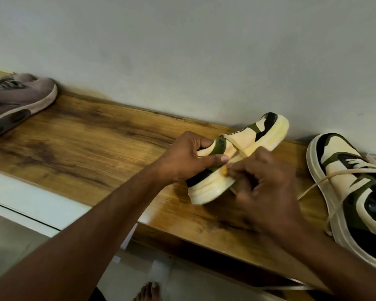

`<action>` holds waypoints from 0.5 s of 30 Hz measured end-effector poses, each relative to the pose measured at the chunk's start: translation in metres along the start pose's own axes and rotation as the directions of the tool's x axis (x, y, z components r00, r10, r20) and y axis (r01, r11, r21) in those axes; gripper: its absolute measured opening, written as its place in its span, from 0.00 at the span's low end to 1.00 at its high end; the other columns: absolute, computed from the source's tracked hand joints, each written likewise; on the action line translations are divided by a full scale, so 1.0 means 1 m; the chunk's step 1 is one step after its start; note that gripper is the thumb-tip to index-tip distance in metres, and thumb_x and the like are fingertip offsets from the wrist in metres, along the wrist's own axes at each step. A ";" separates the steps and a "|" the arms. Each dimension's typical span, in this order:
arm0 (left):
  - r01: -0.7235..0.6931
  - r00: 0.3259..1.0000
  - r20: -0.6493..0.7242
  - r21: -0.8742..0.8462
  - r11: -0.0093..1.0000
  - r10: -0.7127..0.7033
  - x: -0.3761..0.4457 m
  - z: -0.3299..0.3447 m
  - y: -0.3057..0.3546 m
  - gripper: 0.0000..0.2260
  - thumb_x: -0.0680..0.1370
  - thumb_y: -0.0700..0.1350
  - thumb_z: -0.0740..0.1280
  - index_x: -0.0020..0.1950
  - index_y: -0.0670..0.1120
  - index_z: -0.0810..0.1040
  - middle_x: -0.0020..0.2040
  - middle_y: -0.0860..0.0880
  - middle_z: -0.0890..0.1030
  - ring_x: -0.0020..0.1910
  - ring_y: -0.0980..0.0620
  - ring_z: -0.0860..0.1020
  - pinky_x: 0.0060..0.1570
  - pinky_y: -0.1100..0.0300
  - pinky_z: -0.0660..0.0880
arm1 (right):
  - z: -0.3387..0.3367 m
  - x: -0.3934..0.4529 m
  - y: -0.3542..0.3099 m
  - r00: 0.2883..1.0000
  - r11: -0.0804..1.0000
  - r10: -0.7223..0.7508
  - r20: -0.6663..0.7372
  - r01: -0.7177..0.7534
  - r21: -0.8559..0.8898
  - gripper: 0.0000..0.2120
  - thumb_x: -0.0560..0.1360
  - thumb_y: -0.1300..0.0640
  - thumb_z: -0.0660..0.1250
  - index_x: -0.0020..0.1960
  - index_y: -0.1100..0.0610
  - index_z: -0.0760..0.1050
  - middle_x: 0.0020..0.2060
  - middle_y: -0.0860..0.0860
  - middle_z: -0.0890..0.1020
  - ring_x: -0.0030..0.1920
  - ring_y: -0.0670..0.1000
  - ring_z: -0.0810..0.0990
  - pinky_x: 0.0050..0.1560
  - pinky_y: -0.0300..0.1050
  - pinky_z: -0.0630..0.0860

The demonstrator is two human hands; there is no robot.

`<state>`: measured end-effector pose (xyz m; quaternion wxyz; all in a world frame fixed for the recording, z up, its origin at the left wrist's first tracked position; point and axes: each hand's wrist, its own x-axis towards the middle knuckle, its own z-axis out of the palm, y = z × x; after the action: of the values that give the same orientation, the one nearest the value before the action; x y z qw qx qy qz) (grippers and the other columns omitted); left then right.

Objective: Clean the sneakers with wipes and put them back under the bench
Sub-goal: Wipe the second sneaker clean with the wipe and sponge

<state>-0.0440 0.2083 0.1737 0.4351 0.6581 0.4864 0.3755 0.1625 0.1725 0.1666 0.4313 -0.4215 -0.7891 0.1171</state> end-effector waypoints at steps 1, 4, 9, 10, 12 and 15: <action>0.006 1.000 0.003 -0.005 1.000 -0.006 0.000 0.002 0.001 0.04 0.77 0.43 0.77 0.44 0.51 0.87 0.39 0.52 0.87 0.37 0.58 0.80 0.39 0.62 0.74 | -0.005 0.007 0.010 0.997 0.998 0.064 -0.051 -0.063 0.014 0.13 0.70 0.72 0.76 0.49 0.57 0.87 0.42 0.50 0.82 0.42 0.45 0.80 0.42 0.34 0.77; -0.002 1.000 -0.028 0.006 1.000 0.002 0.000 0.004 0.000 0.07 0.78 0.43 0.76 0.42 0.52 0.86 0.36 0.56 0.85 0.35 0.61 0.78 0.36 0.64 0.72 | -0.001 0.009 0.004 0.990 0.994 0.108 -0.094 -0.105 0.038 0.12 0.70 0.71 0.77 0.49 0.57 0.87 0.41 0.50 0.82 0.42 0.45 0.80 0.42 0.38 0.79; 0.006 0.999 -0.038 0.035 0.999 -0.004 -0.002 0.006 0.000 0.12 0.79 0.44 0.76 0.36 0.45 0.83 0.30 0.55 0.78 0.30 0.59 0.73 0.33 0.64 0.68 | 0.018 -0.018 -0.032 0.989 0.991 -0.128 0.072 0.126 0.034 0.11 0.68 0.73 0.76 0.47 0.61 0.85 0.41 0.48 0.75 0.38 0.44 0.72 0.38 0.32 0.69; 0.004 1.000 -0.021 0.031 0.999 -0.004 -0.002 0.006 0.000 0.12 0.79 0.44 0.75 0.36 0.47 0.83 0.30 0.55 0.79 0.30 0.59 0.73 0.33 0.64 0.68 | 0.015 -0.014 -0.026 0.988 0.991 -0.133 0.081 0.130 0.034 0.12 0.68 0.73 0.77 0.47 0.61 0.85 0.41 0.48 0.75 0.39 0.43 0.72 0.41 0.28 0.69; -0.011 1.000 -0.011 0.035 0.999 0.011 -0.001 0.006 0.001 0.13 0.79 0.43 0.75 0.34 0.50 0.83 0.30 0.55 0.80 0.31 0.60 0.74 0.34 0.63 0.68 | 0.007 -0.004 -0.008 0.998 0.998 -0.063 0.017 0.063 0.021 0.13 0.67 0.74 0.78 0.48 0.61 0.86 0.41 0.49 0.78 0.40 0.43 0.76 0.45 0.29 0.74; 0.007 1.000 -0.006 -0.005 1.000 -0.007 0.000 0.003 0.003 0.08 0.79 0.46 0.75 0.41 0.45 0.87 0.37 0.46 0.86 0.35 0.57 0.77 0.38 0.60 0.70 | 0.002 0.009 0.008 0.997 1.000 0.022 -0.068 -0.023 -0.007 0.13 0.68 0.73 0.78 0.48 0.60 0.87 0.41 0.50 0.81 0.42 0.44 0.79 0.42 0.37 0.78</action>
<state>-0.0400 0.2072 0.1751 0.4366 0.6543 0.4889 0.3772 0.1629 0.1842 0.1660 0.4550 -0.4357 -0.7695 0.1045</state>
